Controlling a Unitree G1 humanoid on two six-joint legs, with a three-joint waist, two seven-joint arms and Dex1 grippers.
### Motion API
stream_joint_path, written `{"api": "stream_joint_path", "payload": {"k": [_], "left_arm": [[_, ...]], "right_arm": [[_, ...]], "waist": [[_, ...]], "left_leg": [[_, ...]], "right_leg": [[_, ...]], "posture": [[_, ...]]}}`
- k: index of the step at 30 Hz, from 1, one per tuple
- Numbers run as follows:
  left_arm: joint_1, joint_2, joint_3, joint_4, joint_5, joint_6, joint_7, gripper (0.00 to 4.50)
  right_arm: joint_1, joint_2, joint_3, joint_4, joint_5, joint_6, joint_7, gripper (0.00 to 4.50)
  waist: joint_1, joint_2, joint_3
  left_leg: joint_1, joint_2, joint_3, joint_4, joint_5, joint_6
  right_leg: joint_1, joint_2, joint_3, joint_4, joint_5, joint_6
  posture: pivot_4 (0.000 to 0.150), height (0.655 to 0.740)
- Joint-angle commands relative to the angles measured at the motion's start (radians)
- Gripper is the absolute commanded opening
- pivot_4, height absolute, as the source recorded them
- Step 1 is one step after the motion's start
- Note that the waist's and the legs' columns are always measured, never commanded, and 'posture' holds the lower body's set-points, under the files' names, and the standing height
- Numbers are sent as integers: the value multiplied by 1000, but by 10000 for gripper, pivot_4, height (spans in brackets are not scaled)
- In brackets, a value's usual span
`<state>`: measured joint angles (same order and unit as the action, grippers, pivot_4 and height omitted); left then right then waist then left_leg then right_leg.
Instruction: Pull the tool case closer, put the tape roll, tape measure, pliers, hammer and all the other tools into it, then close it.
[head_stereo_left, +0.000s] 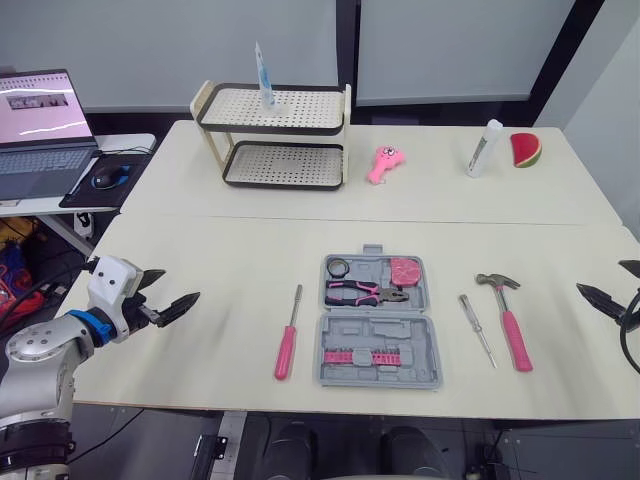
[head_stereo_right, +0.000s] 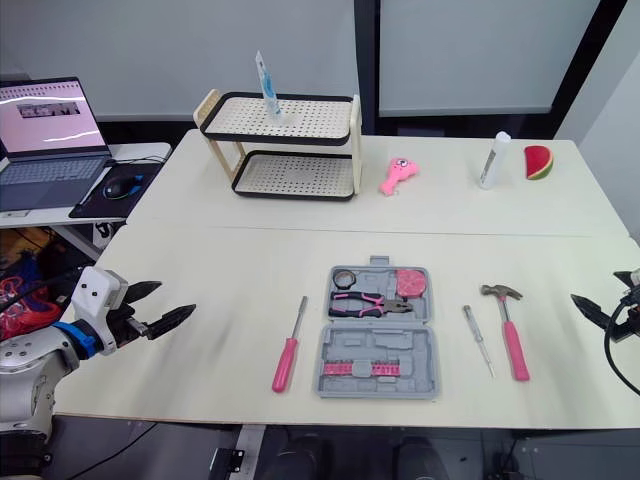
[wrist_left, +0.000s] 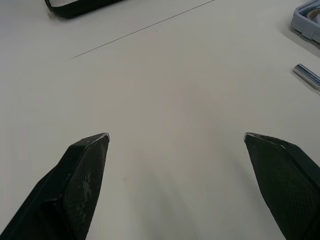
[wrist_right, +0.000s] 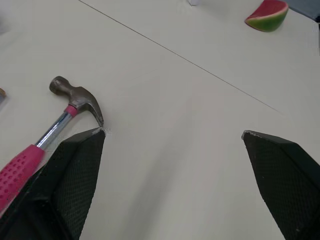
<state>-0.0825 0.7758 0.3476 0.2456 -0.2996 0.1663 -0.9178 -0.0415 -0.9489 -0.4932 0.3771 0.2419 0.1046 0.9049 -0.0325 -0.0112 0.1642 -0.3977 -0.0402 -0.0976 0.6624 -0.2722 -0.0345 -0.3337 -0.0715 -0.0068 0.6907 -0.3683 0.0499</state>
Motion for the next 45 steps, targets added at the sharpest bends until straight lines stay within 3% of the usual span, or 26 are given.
{"api": "stream_joint_path", "payload": {"k": [1,15,18,24,29,37,40,45], "left_arm": [[-2,6,16,-30,-9,-12,17,45000],[-56,9,-10,-48,-9,-27,19,45000],[-132,35,-31,-53,-29,-28,-41,45000],[-349,59,-178,-165,-151,182,-255,45000],[-498,2,-355,-293,-182,201,-402,45000],[-527,-106,-489,-318,-152,101,-493,45000],[-542,-143,-503,-281,-131,56,-490,45000],[-534,-194,-521,-276,-99,15,-466,45000]], "right_arm": [[-18,-5,-5,-1,0,-31,-20,44795],[8,23,9,-52,-14,-28,-102,44795],[55,41,-3,-120,-6,-1,-120,44795],[149,88,-8,-319,26,101,-139,44795],[208,109,-18,-503,76,229,-149,44795],[312,90,-34,-790,158,420,-120,44795],[295,121,24,-901,196,516,-169,44795],[246,197,181,-904,116,591,-308,44795]], "waist": [[-1,0,0],[1,0,0],[4,0,0],[4,0,0],[1,0,0],[1,0,0],[1,0,0],[3,0,0]], "left_leg": [[0,0,0,0,0,0],[0,0,0,0,0,0],[-1,0,0,0,0,0],[-1,-1,0,1,0,0],[-2,0,1,1,0,-1],[-2,1,4,1,0,0],[-2,1,4,1,0,0],[-2,0,2,2,0,0]], "right_leg": [[0,0,0,0,0,0],[0,0,0,0,0,0],[0,0,0,0,0,0],[0,0,-1,0,0,0],[0,1,-1,0,0,0],[1,2,0,-1,0,0],[1,1,0,-1,0,0],[2,1,-1,-1,0,0]], "posture": [[1500,7400],[1500,7400],[1500,7400],[1500,7400],[1500,7400],[1500,7400],[1500,7400],[1500,7400]]}}
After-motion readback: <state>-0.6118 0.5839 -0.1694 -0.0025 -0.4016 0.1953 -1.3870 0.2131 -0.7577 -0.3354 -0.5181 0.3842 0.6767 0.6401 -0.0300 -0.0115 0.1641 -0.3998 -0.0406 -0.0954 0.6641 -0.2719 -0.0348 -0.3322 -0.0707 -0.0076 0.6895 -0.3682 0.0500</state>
